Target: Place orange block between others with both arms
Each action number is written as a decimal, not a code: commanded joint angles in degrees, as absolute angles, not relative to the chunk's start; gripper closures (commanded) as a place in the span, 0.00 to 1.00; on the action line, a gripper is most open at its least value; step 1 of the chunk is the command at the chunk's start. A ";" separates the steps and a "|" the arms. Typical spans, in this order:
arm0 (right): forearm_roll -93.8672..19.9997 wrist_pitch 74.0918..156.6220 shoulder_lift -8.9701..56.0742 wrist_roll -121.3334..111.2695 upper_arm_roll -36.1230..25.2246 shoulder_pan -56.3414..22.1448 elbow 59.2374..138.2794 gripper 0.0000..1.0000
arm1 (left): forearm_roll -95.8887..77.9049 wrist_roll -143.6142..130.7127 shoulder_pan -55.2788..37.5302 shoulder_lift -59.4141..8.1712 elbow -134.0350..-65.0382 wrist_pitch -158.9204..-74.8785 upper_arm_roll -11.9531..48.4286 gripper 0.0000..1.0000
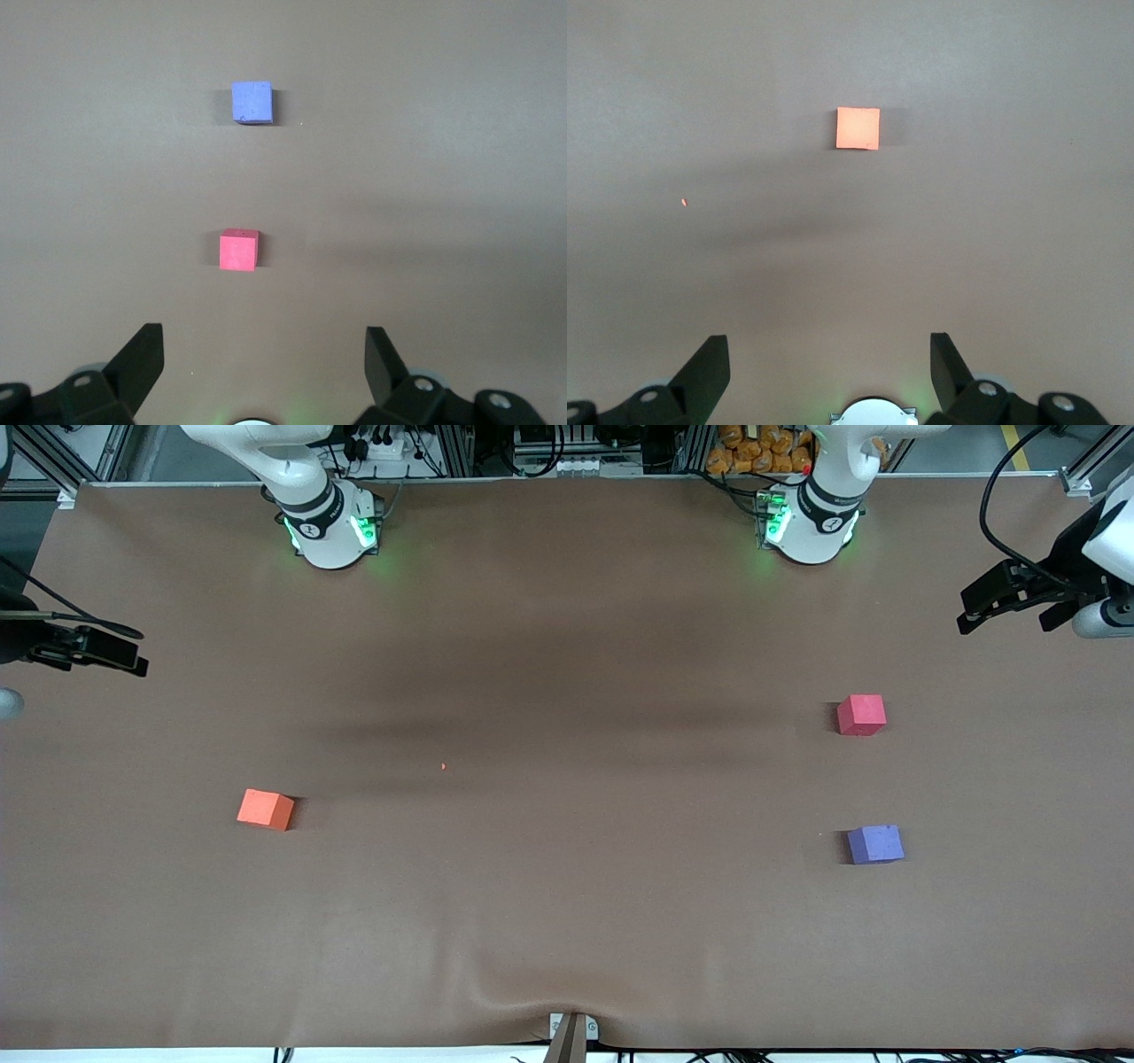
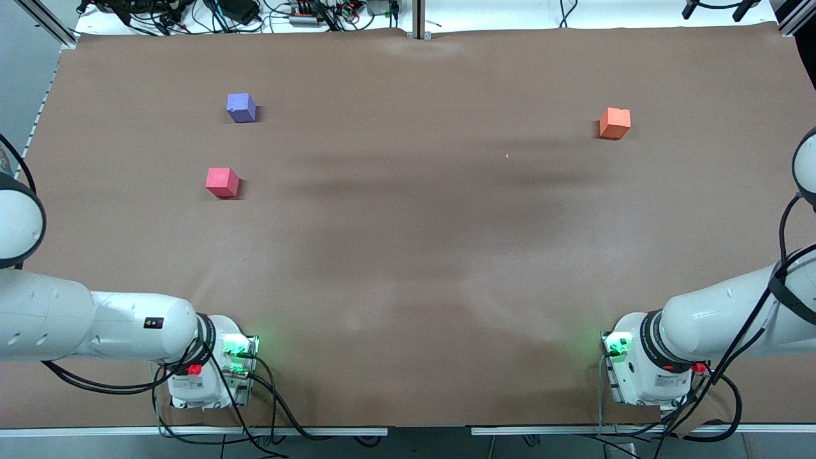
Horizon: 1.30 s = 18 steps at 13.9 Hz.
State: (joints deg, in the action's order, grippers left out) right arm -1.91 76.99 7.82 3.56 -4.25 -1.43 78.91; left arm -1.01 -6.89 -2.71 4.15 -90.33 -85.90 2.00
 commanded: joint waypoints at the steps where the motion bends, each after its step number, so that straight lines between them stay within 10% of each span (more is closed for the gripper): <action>1: -1.05 76.11 7.64 3.78 -3.43 -1.05 78.84 0.00 | -0.26 -5.98 -2.29 3.69 -89.12 -85.52 2.20 0.00; 18: -1.14 75.41 7.38 4.13 -2.55 -1.67 78.92 0.00 | 0.44 -5.80 -2.29 0.88 -88.42 -85.52 2.29 0.00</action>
